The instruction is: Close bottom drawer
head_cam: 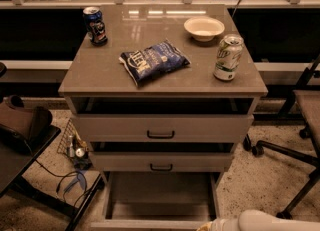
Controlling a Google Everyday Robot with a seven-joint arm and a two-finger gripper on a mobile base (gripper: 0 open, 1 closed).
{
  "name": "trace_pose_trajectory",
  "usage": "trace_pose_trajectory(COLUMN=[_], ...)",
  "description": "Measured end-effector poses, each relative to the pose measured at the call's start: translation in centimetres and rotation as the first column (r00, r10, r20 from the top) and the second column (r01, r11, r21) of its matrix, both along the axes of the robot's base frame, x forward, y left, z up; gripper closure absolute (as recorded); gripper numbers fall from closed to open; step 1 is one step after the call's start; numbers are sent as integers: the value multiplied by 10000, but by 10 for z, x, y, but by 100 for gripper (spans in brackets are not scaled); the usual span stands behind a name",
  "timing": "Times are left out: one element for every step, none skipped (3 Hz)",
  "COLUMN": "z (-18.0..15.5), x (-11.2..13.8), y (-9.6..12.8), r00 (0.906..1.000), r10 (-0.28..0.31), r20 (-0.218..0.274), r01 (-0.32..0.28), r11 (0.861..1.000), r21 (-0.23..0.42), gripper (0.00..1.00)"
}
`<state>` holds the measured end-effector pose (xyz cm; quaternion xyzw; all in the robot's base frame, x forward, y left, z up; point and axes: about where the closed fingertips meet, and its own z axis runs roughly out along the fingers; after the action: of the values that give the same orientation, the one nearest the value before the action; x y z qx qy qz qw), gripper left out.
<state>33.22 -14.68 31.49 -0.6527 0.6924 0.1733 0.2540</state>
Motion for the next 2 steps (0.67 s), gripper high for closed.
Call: trace_pose_trajectory(z=[-20, -65], x=[-1, 0], y=[4, 2], r00=[9999, 9992], r10=[-54, -277], r20=[-151, -274], r01=[64, 317], r11=[9976, 9868], r21=[692, 1590], gripper=[100, 100])
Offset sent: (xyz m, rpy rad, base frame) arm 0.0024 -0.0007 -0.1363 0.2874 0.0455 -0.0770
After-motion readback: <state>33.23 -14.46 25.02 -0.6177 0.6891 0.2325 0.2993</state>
